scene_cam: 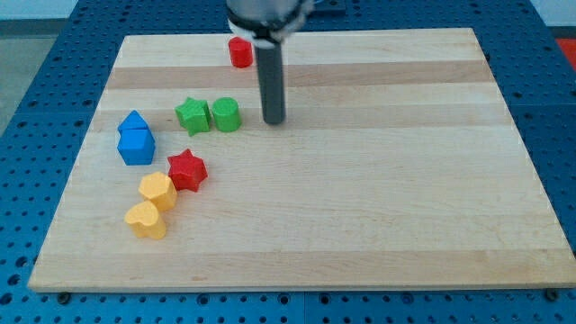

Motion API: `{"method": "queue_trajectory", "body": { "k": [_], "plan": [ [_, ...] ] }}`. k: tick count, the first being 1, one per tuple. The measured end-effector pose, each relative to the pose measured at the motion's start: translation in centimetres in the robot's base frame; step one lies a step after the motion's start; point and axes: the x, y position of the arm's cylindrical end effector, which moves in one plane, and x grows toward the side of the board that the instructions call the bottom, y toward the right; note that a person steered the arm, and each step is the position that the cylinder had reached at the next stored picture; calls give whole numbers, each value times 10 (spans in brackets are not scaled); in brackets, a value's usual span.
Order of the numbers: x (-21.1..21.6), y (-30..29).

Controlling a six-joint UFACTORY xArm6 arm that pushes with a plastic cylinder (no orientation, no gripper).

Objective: Move the yellow heart to the bottom center

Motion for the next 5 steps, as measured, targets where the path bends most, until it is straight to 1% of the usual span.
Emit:
{"method": "queue_trajectory", "body": {
  "k": [1, 2, 3, 5],
  "plan": [
    [98, -6],
    [167, -39],
    [192, -84],
    [192, -216]
  ]
}}
